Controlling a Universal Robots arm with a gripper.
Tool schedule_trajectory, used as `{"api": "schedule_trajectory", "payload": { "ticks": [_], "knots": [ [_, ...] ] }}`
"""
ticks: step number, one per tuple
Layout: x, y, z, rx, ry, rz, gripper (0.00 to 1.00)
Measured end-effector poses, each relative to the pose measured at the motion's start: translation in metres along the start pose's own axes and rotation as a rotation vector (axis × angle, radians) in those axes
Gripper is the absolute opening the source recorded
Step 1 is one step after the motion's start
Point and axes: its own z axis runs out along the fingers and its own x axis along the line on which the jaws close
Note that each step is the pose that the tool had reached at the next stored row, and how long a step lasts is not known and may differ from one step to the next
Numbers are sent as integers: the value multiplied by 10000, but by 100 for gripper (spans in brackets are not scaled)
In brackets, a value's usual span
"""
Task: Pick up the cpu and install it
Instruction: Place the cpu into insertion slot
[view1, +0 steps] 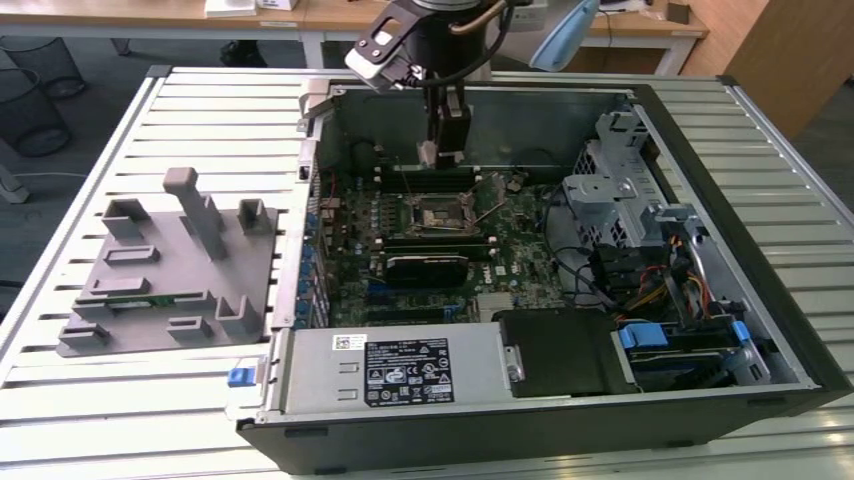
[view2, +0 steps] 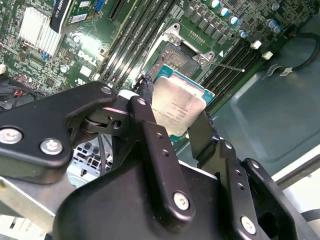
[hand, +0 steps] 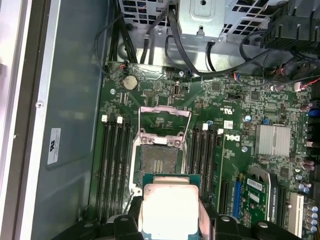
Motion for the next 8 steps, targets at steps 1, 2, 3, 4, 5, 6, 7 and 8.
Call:
{"api": "schedule_trajectory", "payload": {
  "ticks": [1, 2, 3, 4, 5, 6, 7, 8],
  "knots": [
    [0, 1, 5, 1, -1, 5, 53],
    [0, 1, 9, 2, -1, 15, 53],
    [0, 1, 13, 2, -2, 29, 53],
    [0, 1, 17, 2, -2, 48, 53],
    [0, 1, 21, 3, -3, 64, 53],
    [0, 1, 25, 3, -4, 82, 53],
    [0, 1, 29, 3, -4, 99, 53],
    [0, 1, 32, 4, -6, 117, 53]
  ]
}}
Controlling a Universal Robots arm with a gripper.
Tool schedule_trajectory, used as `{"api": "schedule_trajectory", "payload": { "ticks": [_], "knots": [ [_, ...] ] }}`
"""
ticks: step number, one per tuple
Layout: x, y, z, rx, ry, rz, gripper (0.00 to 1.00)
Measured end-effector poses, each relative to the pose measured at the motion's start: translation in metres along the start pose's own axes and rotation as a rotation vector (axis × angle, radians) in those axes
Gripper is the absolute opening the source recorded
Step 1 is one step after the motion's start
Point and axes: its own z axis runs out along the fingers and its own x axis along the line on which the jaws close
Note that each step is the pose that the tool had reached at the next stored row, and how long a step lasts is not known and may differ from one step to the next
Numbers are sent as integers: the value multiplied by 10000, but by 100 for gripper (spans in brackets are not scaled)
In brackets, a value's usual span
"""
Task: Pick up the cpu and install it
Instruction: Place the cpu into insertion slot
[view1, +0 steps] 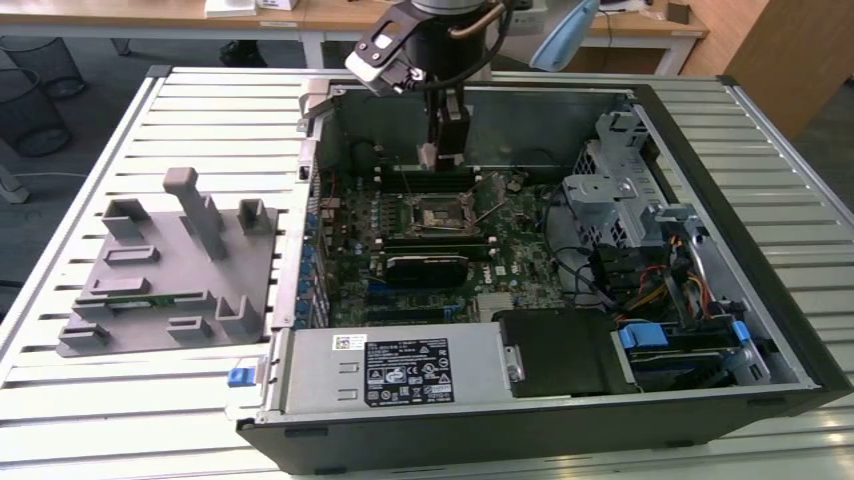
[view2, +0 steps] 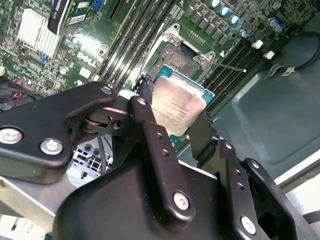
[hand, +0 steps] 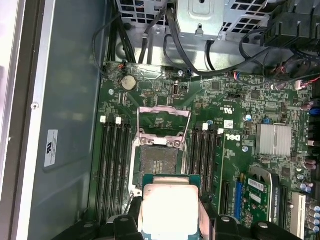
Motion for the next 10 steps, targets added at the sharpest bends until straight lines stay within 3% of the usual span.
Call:
{"api": "schedule_trajectory", "payload": {
  "ticks": [10],
  "knots": [
    [0, 12, 73, 8, -1, 51, 53]
  ]
}}
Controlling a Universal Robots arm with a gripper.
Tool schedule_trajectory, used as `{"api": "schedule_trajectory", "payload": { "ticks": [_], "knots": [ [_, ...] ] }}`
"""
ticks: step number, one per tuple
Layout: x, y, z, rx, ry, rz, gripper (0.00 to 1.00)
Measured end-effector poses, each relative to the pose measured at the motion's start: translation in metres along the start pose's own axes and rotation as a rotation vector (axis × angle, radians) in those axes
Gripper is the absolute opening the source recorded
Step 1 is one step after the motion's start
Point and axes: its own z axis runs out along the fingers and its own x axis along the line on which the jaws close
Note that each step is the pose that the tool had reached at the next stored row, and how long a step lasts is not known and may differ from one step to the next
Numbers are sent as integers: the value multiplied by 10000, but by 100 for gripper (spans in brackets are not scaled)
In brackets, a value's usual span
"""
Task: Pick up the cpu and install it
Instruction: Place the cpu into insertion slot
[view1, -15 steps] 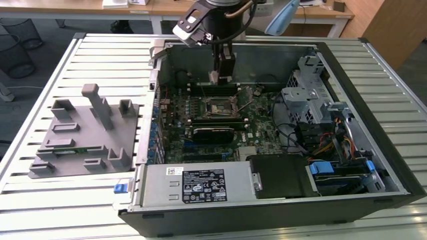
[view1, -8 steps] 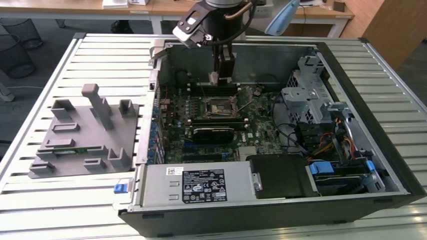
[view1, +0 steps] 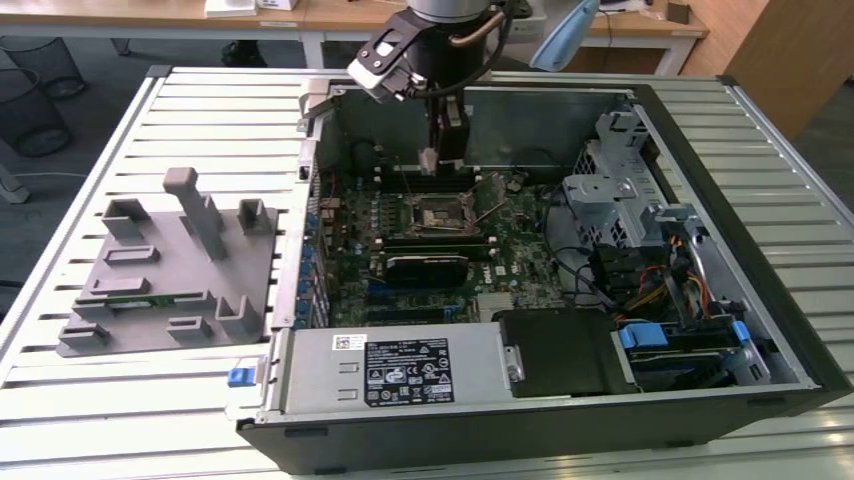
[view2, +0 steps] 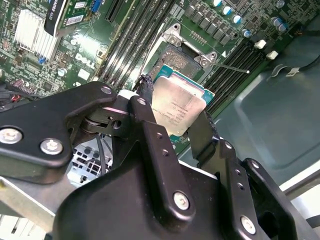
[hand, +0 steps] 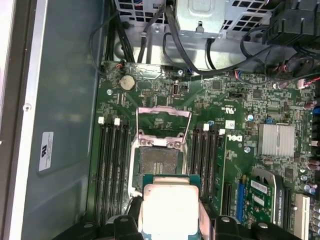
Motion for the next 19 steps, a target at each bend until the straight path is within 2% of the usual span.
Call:
{"api": "schedule_trajectory", "payload": {
  "ticks": [19],
  "knots": [
    [1, 20, 131, 3, -1, 29, 53]
  ]
}}
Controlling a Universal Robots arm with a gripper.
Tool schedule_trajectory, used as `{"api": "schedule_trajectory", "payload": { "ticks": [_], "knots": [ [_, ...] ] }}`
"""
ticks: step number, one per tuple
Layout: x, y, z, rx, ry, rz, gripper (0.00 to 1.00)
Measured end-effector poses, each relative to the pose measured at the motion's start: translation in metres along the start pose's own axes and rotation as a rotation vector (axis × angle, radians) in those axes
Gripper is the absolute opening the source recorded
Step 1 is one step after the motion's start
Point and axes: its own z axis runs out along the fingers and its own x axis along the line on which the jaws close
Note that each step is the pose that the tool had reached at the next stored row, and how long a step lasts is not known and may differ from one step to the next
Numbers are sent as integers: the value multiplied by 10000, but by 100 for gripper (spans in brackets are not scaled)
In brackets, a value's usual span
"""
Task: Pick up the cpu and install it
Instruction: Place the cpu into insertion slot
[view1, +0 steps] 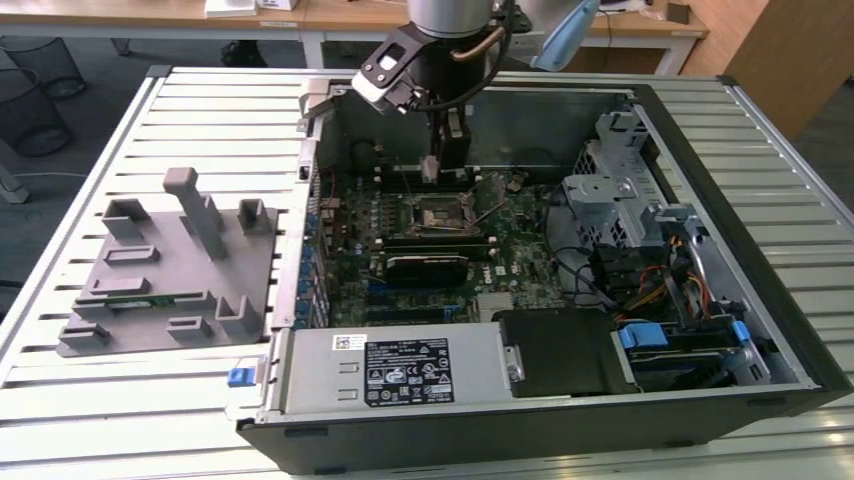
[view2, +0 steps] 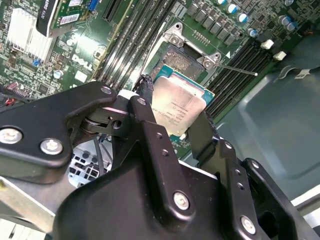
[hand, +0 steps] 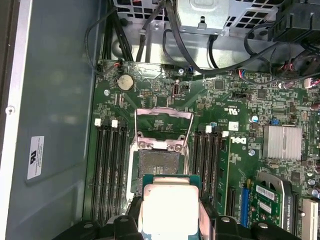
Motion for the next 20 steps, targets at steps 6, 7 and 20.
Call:
{"api": "schedule_trajectory", "payload": {
  "ticks": [6, 7, 20],
  "knots": [
    [1, 5, 42, 1, 0, 1, 53],
    [1, 5, 47, 1, 0, 1, 53],
    [2, 12, 120, 1, -1, 5, 53]
  ]
}}
